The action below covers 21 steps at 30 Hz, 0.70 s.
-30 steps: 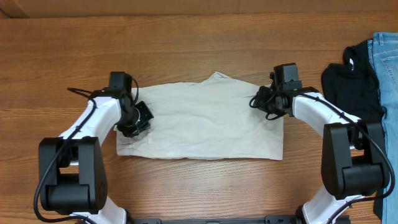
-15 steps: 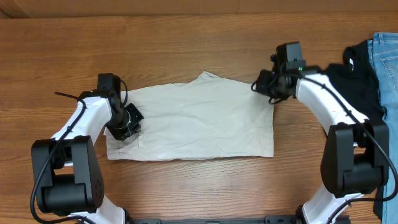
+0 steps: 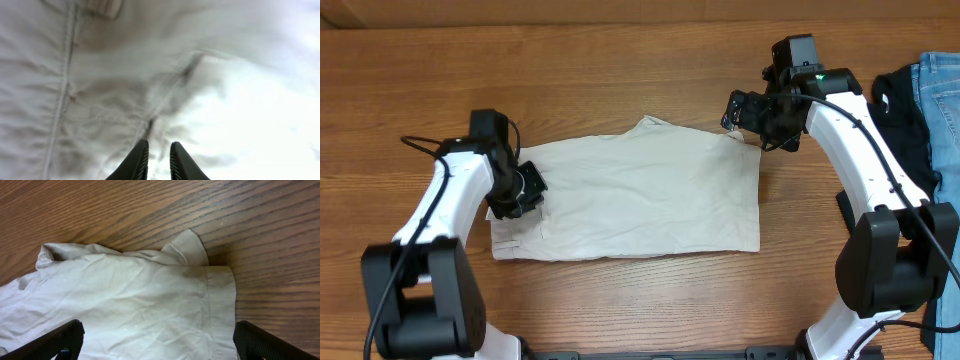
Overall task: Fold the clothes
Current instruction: 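Pull the pants' ends apart with both grippers to flatten them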
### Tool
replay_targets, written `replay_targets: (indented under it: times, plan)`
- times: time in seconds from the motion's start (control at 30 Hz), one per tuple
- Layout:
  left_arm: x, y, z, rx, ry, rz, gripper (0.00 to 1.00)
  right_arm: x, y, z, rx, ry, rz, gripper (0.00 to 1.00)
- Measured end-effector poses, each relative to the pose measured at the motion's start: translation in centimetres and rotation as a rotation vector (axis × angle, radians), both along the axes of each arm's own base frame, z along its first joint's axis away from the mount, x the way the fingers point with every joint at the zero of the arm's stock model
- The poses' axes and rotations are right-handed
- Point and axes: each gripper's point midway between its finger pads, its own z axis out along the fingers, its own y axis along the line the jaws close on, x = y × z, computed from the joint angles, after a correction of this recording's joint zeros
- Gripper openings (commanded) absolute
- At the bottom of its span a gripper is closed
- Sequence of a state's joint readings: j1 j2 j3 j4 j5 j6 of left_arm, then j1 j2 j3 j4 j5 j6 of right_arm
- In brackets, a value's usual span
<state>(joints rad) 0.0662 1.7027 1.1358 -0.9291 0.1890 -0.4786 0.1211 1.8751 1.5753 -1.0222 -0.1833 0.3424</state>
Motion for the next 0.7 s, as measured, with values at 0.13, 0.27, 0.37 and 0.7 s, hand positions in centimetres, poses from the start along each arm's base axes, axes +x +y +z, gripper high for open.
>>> replay_targets:
  times: [0.13, 0.27, 0.37, 0.7]
  plan:
    - [0.0, 0.1, 2.7, 0.011, -0.049, -0.036, 0.36, -0.5, -0.2, -0.1, -0.002, 0.021, -0.004, 1.0]
    - [-1.0, 0.8, 3.6, 0.048, -0.04, -0.037, 0.9, -1.0, -1.1, -0.3, -0.006, 0.051, -0.023, 1.0]
    - [-1.4, 2.0, 3.5, 0.073, -0.025, -0.016, 0.96, -1.5, -2.0, -0.5, -0.012, 0.077, -0.03, 1.0]
    - [-1.0, 7.3, 3.8, 0.023, -0.095, 0.031, 0.97, -2.3, -2.9, -0.7, -0.031, 0.099, 0.023, 1.0]
